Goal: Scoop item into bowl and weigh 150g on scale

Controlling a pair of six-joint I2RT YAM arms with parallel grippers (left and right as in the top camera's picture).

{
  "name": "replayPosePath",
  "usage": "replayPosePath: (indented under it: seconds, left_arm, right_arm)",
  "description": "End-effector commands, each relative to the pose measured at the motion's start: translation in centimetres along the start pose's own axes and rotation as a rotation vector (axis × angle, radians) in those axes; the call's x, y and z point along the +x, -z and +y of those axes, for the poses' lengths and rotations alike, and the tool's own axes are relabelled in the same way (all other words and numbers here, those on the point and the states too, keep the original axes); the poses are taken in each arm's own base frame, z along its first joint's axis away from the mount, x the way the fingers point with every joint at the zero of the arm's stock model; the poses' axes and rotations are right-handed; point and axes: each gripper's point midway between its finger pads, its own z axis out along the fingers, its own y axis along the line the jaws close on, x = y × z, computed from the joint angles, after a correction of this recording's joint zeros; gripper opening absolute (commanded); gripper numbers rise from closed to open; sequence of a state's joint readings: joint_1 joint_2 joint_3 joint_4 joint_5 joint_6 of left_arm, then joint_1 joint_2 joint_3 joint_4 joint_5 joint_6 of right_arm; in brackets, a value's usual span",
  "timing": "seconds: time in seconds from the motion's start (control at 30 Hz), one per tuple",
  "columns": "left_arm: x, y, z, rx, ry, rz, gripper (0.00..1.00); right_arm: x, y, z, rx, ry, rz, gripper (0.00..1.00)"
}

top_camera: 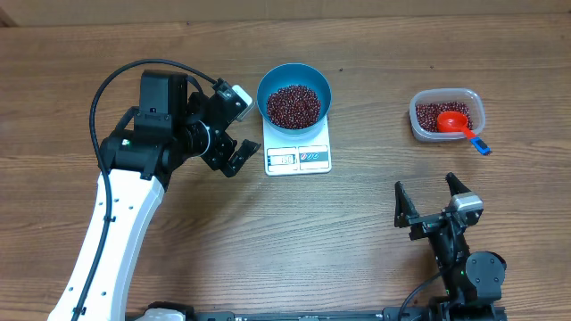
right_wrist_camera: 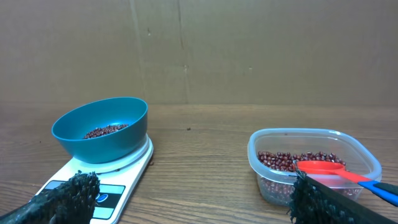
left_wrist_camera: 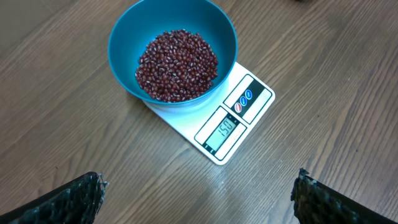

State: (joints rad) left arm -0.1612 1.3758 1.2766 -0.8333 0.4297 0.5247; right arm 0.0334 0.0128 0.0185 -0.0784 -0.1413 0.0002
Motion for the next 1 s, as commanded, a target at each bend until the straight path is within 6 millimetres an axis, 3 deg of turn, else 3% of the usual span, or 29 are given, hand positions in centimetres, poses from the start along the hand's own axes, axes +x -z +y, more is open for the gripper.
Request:
replayPosePath:
  seconds: [0.0, 0.23, 0.63, 0.97]
  left_arm:
    - [-0.4, 0.3, 0.3, -0.006, -0.012, -0.006, 0.99]
    - [-0.5, 0.8, 0.5, -0.031, -0.018, -0.009, 0.99]
    - [-1.0, 4.3, -0.4, -0.152, -0.092, -0.158, 1.00]
    - [1.9, 6.6, 1.7, -0.300, 0.180, -0.363, 1.00]
  right_arm:
    - [0.1, 0.0, -0.3, 0.013, -0.006, -0.006, 1.00]
    - [0.1, 0.0, -0.3, 0.013, -0.006, -0.006, 1.00]
    - [0.1, 0.0, -0.3, 0.013, -0.006, -0.006, 1.00]
    - [0.1, 0.0, -0.3, 0.013, -0.006, -0.006, 1.00]
